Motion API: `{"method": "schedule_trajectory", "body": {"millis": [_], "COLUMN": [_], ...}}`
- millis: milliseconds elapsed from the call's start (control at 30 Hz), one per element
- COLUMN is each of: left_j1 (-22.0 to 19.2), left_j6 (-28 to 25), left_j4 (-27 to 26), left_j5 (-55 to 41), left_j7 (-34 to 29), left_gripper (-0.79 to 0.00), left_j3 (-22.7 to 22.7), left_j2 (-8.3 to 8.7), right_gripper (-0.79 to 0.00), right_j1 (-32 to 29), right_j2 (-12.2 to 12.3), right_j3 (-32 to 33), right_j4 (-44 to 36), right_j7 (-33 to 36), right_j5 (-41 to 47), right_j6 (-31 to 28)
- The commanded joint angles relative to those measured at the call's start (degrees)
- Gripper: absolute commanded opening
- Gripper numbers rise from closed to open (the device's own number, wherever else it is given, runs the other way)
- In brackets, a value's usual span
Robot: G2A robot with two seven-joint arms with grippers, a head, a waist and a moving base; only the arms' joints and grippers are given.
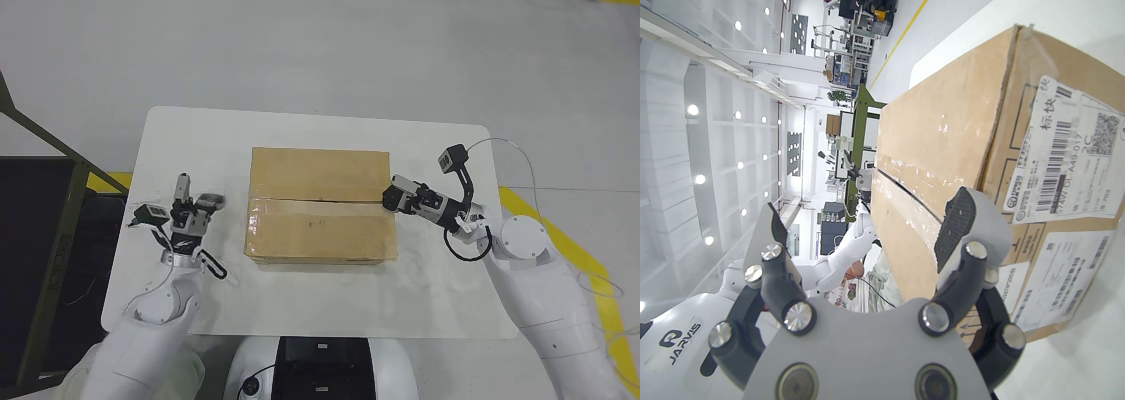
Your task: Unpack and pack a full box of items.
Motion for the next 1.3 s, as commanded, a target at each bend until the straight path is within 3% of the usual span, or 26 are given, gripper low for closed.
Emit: {"method": "schedule_trajectory", "body": {"millis": [0, 800, 1267], "left_j1": [-1.0, -5.0, -8.3], "left_j6": [0.2, -2.7, 1.8], "left_j4": [0.0, -5.7, -9.7], "left_j5": [0.2, 1.1, 8.0], "left_j7": [0.0, -3.8, -10.8], "left_gripper": [0.000, 0.000, 0.000], "left_j3": [-0.1, 2.2, 6.9], "left_j2": [-0.22, -3.03, -4.25], "right_gripper": [0.000, 0.000, 0.000], "right_j1": [0.0, 0.0, 0.0], "right_j2": [0.0, 0.0, 0.0], "right_j3": [0.0, 0.0, 0.0], "right_j4": [0.0, 0.0, 0.0], "right_j7": [0.0, 0.0, 0.0], "right_j5": [0.0, 0.0, 0.0], "right_j6": [0.0, 0.0, 0.0]}}
